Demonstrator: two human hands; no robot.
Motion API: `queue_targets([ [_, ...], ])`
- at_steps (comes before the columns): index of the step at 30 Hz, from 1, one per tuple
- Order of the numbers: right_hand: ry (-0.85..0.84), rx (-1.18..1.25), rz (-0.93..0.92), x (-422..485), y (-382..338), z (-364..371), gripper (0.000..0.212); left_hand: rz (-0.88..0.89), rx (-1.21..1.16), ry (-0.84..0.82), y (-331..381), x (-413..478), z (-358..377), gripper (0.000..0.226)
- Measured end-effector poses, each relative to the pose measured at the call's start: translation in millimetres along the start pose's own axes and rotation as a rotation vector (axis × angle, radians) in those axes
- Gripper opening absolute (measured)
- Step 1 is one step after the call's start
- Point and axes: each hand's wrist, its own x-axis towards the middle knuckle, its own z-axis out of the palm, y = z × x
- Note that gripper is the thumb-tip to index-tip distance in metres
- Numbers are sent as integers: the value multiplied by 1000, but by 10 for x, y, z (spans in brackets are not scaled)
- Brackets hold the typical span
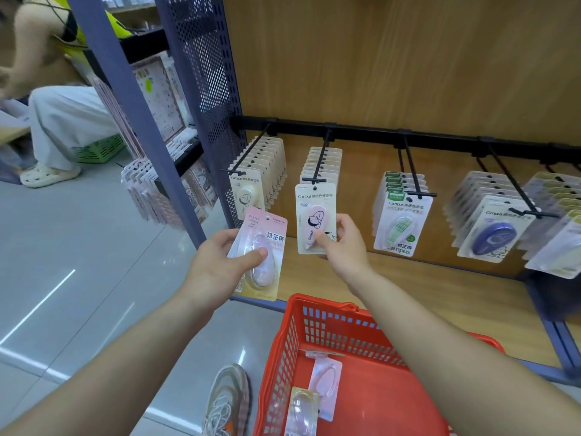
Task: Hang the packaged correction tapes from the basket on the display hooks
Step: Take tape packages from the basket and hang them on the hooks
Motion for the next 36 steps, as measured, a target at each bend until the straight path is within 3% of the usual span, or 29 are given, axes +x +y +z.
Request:
queue_targets([
  [6,98,-33,70,215,-148,-6,22,-2,-8,-10,-27,23,-1,38],
  [10,164,-247,242,267,-196,0,56,-24,-5,-16,9,21,35,55],
  [12,176,-279,212,76,-189,-49,62,-15,-16,-31,24,12,88,51],
  [15,-85,-7,175,-351,-260,-131,24,8,-40,-48,53,-35,218,47],
  [17,-278,99,158,-611,-343,-189,18,28,-49,-63,86,-81,326,49],
  [19,-314,142,133,-746,-384,-262,15,60,-67,-86,121,-135,433,53],
  [36,13,137,43,-1256,-514,-2034,18,158,-84,-341,788,-727,1634,43],
])
